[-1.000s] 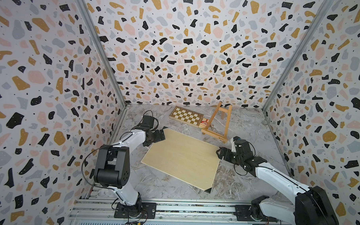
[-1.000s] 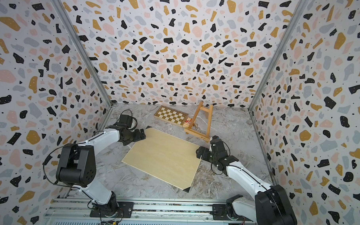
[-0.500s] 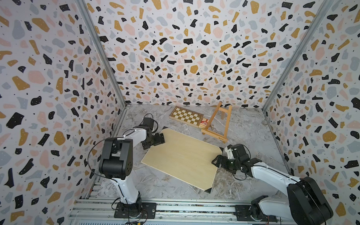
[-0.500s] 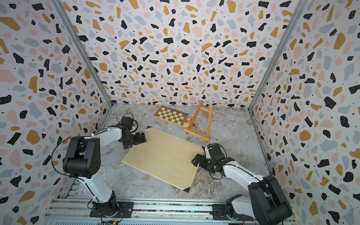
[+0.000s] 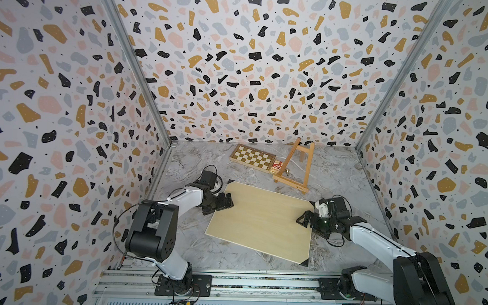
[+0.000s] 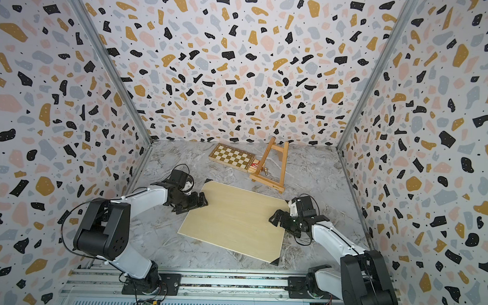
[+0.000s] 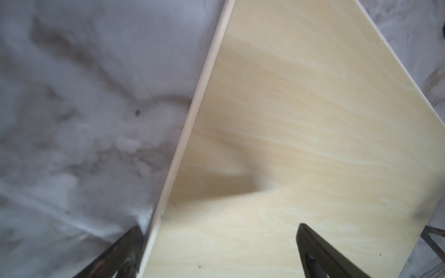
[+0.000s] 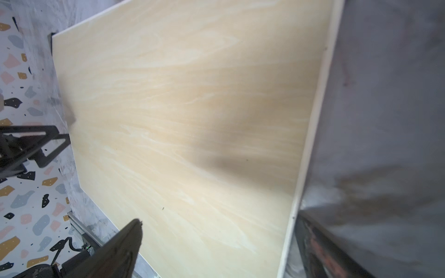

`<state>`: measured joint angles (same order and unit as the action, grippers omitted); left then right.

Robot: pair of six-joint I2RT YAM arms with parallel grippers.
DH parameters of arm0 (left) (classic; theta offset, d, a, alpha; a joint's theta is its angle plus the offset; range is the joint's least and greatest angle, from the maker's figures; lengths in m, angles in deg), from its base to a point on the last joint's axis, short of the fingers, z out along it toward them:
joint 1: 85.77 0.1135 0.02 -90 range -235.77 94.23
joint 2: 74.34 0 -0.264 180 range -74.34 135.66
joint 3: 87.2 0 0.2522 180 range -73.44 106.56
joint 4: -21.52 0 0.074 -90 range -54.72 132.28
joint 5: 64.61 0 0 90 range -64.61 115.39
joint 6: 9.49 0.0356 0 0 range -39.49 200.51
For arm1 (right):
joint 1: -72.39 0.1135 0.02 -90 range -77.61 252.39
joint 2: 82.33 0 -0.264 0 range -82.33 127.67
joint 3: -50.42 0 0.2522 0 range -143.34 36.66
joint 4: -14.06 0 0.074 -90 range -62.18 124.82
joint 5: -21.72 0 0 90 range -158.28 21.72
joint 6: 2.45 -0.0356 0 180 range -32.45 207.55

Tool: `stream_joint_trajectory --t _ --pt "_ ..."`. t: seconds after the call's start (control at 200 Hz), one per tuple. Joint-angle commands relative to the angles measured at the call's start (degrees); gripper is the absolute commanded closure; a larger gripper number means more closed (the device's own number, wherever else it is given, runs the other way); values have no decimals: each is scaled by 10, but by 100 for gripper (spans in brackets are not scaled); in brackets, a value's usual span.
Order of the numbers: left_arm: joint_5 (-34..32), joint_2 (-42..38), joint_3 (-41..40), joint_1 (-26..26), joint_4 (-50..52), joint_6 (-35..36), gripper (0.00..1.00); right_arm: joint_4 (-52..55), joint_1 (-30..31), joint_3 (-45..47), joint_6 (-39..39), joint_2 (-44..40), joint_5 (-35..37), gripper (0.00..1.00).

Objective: Assemble the easel
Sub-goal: Pick up the drawing board from the center of the board.

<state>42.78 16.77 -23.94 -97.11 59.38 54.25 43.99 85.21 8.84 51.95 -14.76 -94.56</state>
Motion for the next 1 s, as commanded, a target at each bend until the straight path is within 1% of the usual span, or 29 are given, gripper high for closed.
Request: stream_joint_trajectory --t 0.0,0.105,0.17,0.255,0.345,0.511,0.606,0.726,0.841,0.916,0.991 --pt "-16 -13 -21 1 23 -22 1 94 -21 12 39 -21 19 0" --pt "-22 -21 -21 1 31 -22 1 108 -23 13 26 -31 25 0" --pt "-25 -23 -25 1 31 -20 0 108 -22 17 25 -29 10 0" --pt "6 -13 -25 0 35 -13 1 115 -19 18 29 -25 -10 0" --pt "21 -19 -36 -8 32 -13 2 131 -13 17 37 -24 -25 0" --pt "26 -45 -55 -18 33 -19 2 172 22 22 18 -39 3 0" --pt "28 -52 -66 -19 30 -20 2 179 52 28 2 -40 -5 0" --pt "28 -58 -73 -19 33 -20 1 192 62 41 -13 -57 -12 0" --pt "7 -68 -78 -19 45 -18 0 238 73 32 -15 -74 23 0" --pt "8 -72 -86 -19 37 -22 1 254 82 34 -27 -92 26 0" --pt "7 -67 -87 -19 33 -25 1 267 105 39 -46 -106 34 0"
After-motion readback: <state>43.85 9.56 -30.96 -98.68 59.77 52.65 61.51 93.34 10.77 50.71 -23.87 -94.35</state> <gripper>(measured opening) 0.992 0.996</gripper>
